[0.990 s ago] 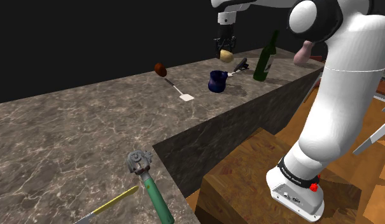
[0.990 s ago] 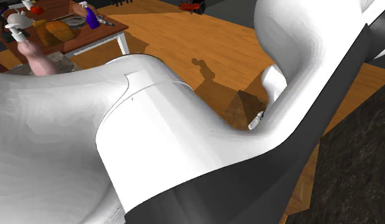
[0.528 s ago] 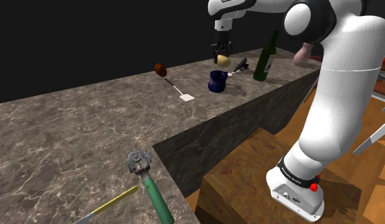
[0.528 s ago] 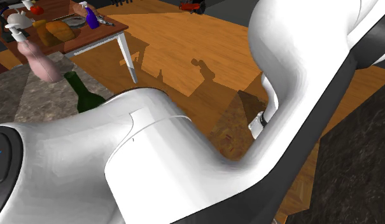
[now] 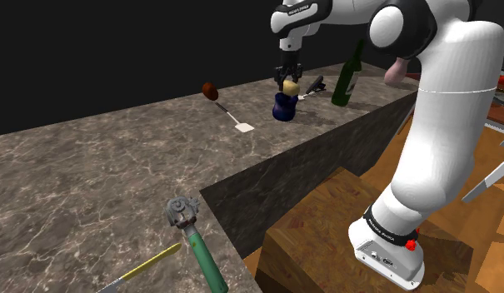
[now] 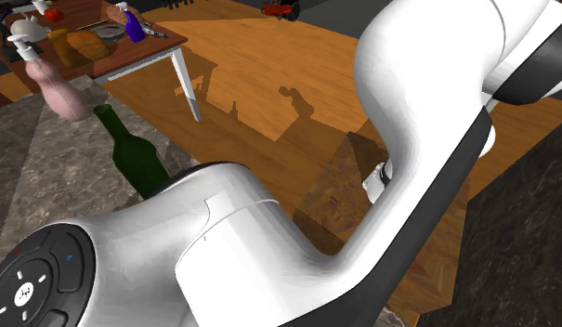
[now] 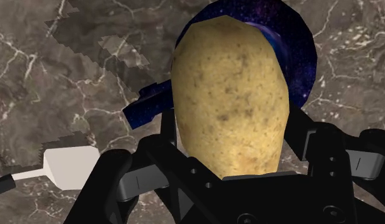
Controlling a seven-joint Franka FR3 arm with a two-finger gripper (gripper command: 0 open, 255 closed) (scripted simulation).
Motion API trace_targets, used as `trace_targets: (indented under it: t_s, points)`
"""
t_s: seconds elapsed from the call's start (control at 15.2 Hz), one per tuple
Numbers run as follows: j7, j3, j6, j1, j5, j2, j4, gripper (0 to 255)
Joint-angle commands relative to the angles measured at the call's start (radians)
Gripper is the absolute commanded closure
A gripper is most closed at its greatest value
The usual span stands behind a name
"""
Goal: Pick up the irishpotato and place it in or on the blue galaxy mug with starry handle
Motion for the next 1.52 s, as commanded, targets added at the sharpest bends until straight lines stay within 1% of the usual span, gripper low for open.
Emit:
trace_targets:
  t_s: [0.0, 0.26, 0.33, 0.66, 0.92, 1.45]
  points:
    - [0.001, 0.000, 0.004, 0.001, 0.000, 0.000, -0.003, 255]
    - [0.001, 0.000, 0.004, 0.001, 0.000, 0.000, -0.003, 255]
    - [0.001, 0.000, 0.004, 0.001, 0.000, 0.000, -0.003, 0]
    - [0.001, 0.000, 0.004, 0.001, 0.000, 0.000, -0.003, 0]
    - [0.001, 0.000, -0.127, -0.003, 0.001, 0.009, 0.137, 0]
    - [0.001, 0.000, -0.127, -0.003, 0.001, 0.009, 0.137, 0]
